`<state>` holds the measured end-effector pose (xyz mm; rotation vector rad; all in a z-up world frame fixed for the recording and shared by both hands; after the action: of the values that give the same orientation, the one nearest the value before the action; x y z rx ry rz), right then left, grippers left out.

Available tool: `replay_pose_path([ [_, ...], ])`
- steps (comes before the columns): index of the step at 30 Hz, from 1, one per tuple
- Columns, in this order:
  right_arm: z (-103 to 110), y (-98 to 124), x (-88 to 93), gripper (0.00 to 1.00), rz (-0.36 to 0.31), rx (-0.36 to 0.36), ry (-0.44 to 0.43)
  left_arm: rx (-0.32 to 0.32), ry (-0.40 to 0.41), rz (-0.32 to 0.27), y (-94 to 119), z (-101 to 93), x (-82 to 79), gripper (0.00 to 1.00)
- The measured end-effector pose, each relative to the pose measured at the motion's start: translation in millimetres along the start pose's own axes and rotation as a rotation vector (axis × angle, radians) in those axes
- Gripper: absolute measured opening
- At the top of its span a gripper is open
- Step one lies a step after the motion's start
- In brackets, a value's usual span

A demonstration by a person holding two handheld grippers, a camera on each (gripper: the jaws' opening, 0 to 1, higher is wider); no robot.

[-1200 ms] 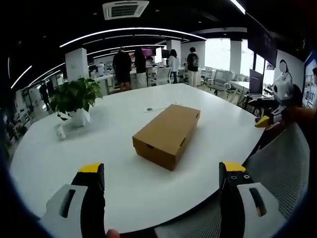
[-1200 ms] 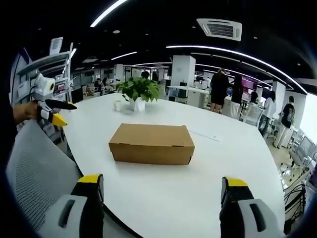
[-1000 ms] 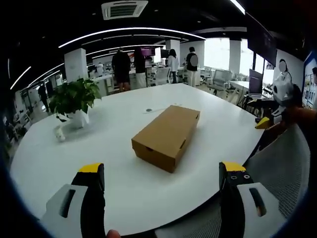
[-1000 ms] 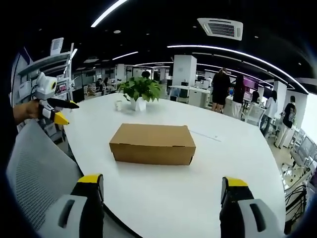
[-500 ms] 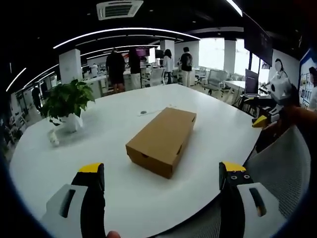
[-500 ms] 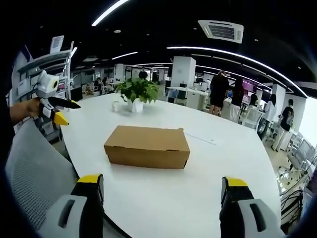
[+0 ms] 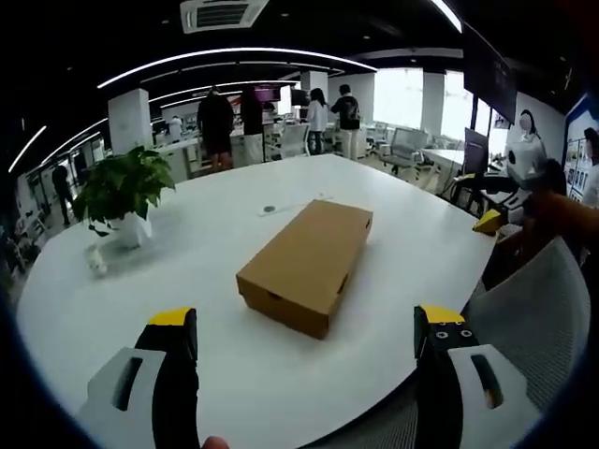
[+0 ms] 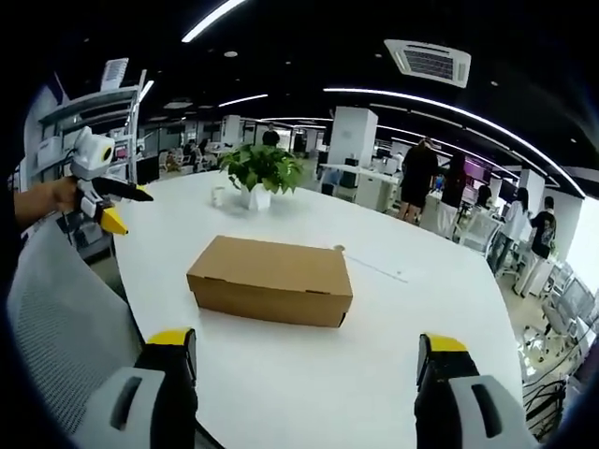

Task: Operate the shoe box by opening the lid, removing the specified soft item, and placing it in the target area until the item is outside and the box remains undamaged.

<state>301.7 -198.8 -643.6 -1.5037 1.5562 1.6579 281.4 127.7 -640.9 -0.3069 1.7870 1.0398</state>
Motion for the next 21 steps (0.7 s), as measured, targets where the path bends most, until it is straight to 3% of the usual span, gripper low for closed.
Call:
replay_pose_path([
  [21,-12,-25,-8.5,0.97,0.013,-0.024,0.025,0.025,-0.012,0.030,-20,7.5,-7.6,1.00],
])
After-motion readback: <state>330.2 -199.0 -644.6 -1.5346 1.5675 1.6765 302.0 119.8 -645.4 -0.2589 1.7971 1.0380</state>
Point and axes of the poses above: the point that each gripper's makers call its tool centre point, and the gripper's own axes: y roughly backward along the fingers, z roughly to its left, x roughly out of its underside, the point moved 2 cm from there along y, roughly backward along the fingers, and after that the axes turned 11 degrees about x, right-handed, at the moved point
